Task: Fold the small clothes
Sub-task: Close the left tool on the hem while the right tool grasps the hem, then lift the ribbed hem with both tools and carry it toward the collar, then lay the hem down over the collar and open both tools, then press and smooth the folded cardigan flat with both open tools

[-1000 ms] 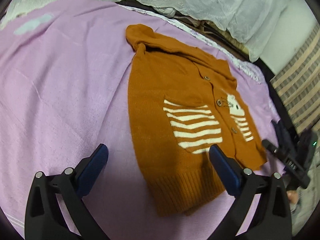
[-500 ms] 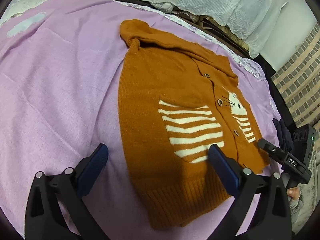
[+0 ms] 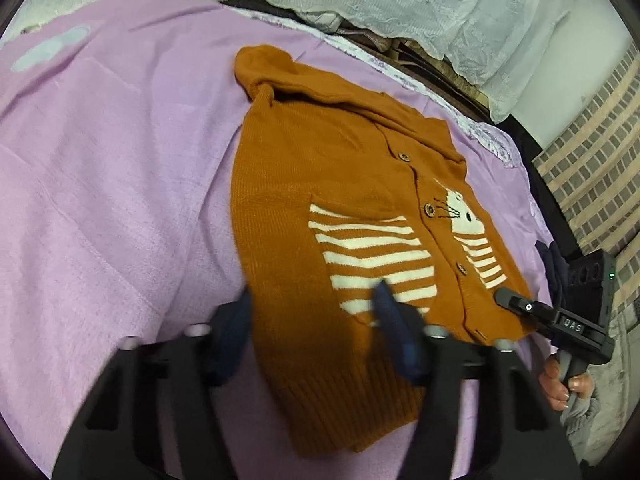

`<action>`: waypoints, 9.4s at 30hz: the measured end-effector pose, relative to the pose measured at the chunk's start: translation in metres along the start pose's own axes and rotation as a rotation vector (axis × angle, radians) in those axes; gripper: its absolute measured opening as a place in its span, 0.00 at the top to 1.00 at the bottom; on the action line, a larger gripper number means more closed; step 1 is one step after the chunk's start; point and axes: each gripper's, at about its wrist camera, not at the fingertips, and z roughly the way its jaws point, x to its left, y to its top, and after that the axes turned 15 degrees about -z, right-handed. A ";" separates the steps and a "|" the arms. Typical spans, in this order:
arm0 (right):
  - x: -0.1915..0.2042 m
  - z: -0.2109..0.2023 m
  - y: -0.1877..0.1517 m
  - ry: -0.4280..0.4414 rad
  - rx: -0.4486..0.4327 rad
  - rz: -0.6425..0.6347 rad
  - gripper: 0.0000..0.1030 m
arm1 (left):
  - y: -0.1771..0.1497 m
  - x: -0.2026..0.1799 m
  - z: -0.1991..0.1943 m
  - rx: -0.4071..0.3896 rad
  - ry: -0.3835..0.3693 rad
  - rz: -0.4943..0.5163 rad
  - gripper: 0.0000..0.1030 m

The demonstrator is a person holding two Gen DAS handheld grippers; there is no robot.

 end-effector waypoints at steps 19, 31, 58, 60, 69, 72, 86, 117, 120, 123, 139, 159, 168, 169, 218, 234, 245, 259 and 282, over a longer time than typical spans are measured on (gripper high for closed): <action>0.025 -0.026 0.041 0.022 -0.106 -0.095 0.90 | 0.036 -0.031 -0.033 -0.136 -0.034 0.051 0.89; 0.024 -0.025 0.076 0.032 -0.137 -0.073 0.90 | 0.067 -0.059 -0.036 -0.203 -0.002 0.102 0.90; 0.012 -0.019 0.076 0.060 -0.146 -0.032 0.90 | 0.004 -0.018 0.005 0.133 -0.164 -0.022 0.92; 0.013 -0.021 0.075 0.057 -0.146 -0.040 0.90 | 0.014 -0.021 -0.008 0.074 -0.162 -0.017 0.92; 0.028 -0.024 0.098 0.030 -0.161 -0.110 0.90 | 0.069 -0.060 -0.042 -0.090 -0.165 0.036 0.92; 0.027 -0.025 0.108 0.018 -0.163 -0.115 0.90 | 0.081 -0.068 -0.041 -0.115 -0.150 0.051 0.92; 0.007 -0.002 0.163 0.052 -0.190 -0.052 0.90 | 0.135 -0.085 -0.024 -0.186 -0.118 0.057 0.93; -0.113 0.098 0.203 0.122 -0.151 0.287 0.58 | 0.211 -0.022 0.115 -0.059 -0.002 -0.167 0.83; -0.104 0.079 0.205 0.127 -0.189 0.224 0.55 | 0.208 -0.022 0.092 -0.118 -0.028 -0.142 0.56; -0.088 0.065 0.204 0.112 -0.191 0.146 0.55 | 0.204 -0.024 0.071 -0.188 -0.007 -0.108 0.41; 0.005 0.125 0.189 -0.190 0.110 -0.349 0.82 | 0.155 -0.063 0.094 -0.028 0.050 0.224 0.35; -0.025 0.110 0.226 -0.202 -0.111 -0.178 0.75 | 0.149 -0.100 0.073 -0.137 -0.040 0.281 0.30; -0.002 0.133 0.217 -0.190 0.019 -0.293 0.71 | 0.156 -0.074 0.110 -0.026 0.146 0.283 0.24; -0.003 0.133 0.217 -0.192 0.018 -0.289 0.70 | 0.161 -0.075 0.114 -0.041 0.173 0.285 0.23; -0.011 0.079 0.148 -0.263 -0.094 -0.170 0.71 | 0.122 -0.053 0.086 -0.177 0.334 0.066 0.04; 0.024 0.087 0.132 -0.394 -0.091 -0.298 0.61 | 0.110 -0.071 0.088 -0.270 0.430 0.148 0.04; 0.027 0.118 0.128 -0.432 -0.006 -0.341 0.52 | 0.111 -0.071 0.105 -0.224 0.463 0.166 0.04; 0.046 0.130 0.172 -0.431 -0.076 -0.363 0.50 | 0.120 -0.078 0.092 -0.336 0.433 0.172 0.04; 0.025 0.106 0.149 -0.427 -0.151 -0.288 0.34 | 0.131 -0.061 0.109 -0.237 0.412 0.096 0.04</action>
